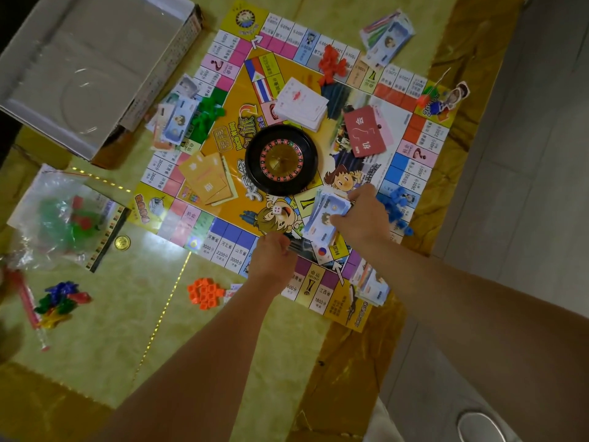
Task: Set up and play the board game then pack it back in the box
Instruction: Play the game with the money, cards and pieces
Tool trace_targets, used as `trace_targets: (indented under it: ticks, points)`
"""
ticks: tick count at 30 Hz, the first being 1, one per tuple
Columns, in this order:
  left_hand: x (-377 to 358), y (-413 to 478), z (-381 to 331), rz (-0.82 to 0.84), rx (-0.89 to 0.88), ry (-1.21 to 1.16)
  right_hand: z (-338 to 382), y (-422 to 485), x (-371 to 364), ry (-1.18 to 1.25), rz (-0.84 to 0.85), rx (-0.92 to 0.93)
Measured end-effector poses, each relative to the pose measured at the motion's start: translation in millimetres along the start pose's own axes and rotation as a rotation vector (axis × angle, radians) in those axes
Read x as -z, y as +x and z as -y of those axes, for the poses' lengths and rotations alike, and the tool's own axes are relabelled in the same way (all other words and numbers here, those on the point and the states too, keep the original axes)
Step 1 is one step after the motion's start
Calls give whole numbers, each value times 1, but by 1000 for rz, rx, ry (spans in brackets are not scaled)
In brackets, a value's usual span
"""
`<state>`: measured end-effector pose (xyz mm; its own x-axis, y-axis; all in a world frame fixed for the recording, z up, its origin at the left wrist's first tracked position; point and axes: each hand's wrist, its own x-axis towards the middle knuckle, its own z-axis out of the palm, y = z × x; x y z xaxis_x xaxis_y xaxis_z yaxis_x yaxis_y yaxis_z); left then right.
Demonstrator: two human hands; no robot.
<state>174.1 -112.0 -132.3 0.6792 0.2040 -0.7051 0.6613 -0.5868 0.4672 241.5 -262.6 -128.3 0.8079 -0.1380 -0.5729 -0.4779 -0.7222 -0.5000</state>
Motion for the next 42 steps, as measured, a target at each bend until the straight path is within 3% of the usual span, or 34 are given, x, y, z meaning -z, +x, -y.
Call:
trace_targets:
  ticks: [4, 10, 13, 17, 21, 27, 33, 42]
  points:
    - [-1, 6, 0, 1, 11, 21, 2, -4, -2, -97, -48, -1]
    - [-4, 8, 5, 24, 1, 23, -5, -21, -9, -110, -28, 332]
    - [-2, 3, 9, 28, -45, 29, -6, -25, -14, -125, 72, 266]
    - [7, -15, 9, 49, -112, 17, 4, -36, -21, -145, 9, 309]
    - [27, -46, 19, -149, -220, -87, 11, -70, -41, -10, -7, 418]
    - [73, -76, 102, -265, -112, 9, 17, -148, -105, 99, 174, 387]
    - [95, -91, 204, -146, 87, 261, 18, -208, -184, -2, 459, 243]
    - [94, -97, 247, 13, -29, 301, 23, -228, -216, -226, 530, 101]
